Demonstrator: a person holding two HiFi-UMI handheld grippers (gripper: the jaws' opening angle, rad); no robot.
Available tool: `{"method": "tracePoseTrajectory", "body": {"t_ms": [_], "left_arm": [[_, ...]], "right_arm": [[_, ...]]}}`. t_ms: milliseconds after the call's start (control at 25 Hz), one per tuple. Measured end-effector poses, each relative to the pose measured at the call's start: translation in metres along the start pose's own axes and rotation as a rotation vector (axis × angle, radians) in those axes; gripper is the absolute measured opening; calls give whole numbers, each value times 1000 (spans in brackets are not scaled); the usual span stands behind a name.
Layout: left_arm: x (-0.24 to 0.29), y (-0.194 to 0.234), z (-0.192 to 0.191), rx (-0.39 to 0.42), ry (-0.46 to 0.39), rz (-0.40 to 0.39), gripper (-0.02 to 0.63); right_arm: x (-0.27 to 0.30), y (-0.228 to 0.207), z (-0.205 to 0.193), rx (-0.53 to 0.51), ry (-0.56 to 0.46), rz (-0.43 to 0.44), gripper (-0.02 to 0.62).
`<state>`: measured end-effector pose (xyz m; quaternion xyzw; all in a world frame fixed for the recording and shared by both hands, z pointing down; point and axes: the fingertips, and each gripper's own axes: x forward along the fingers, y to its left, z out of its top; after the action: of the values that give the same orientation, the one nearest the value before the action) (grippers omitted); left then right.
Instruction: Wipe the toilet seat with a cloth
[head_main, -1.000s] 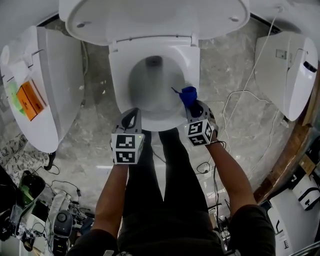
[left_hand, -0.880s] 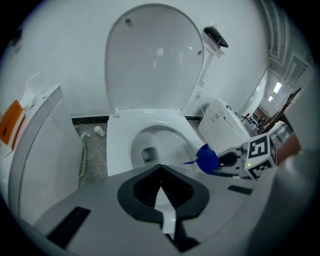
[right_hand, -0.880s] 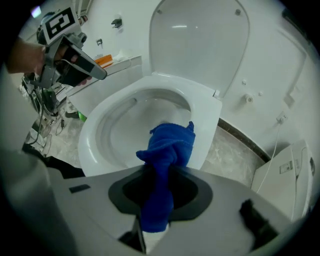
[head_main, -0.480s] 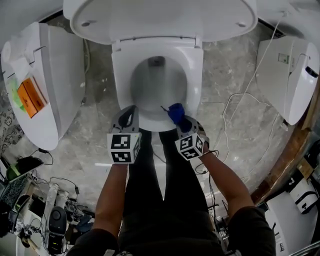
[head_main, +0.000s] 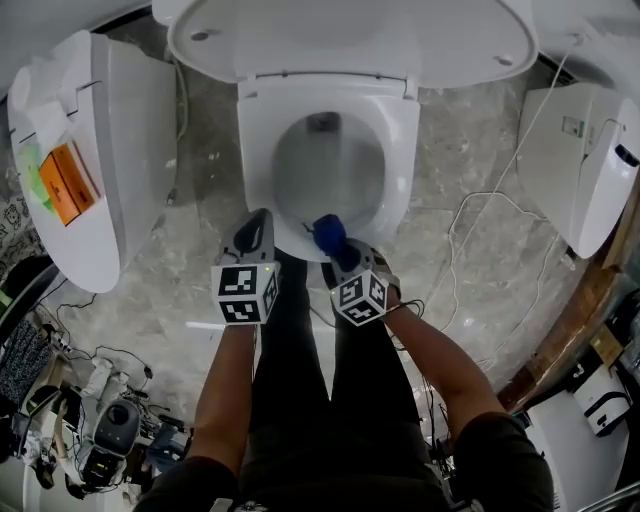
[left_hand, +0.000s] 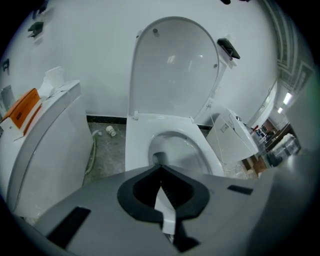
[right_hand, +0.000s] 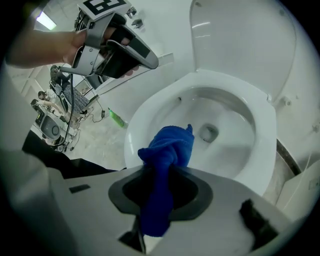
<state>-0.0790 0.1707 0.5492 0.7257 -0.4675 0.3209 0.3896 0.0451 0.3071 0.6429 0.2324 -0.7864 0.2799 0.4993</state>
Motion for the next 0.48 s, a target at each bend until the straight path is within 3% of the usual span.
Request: {"method": "tracePoseTrajectory", "body": {"t_ms": [320,480], "left_arm": [[-13,29,-13,-51,15,45,9],[-21,45,-18,-80,7,74,9]], "right_arm": [[21,31,34,-32,-24,47,87],[28,42,52,-114,-43,58,87]]}}
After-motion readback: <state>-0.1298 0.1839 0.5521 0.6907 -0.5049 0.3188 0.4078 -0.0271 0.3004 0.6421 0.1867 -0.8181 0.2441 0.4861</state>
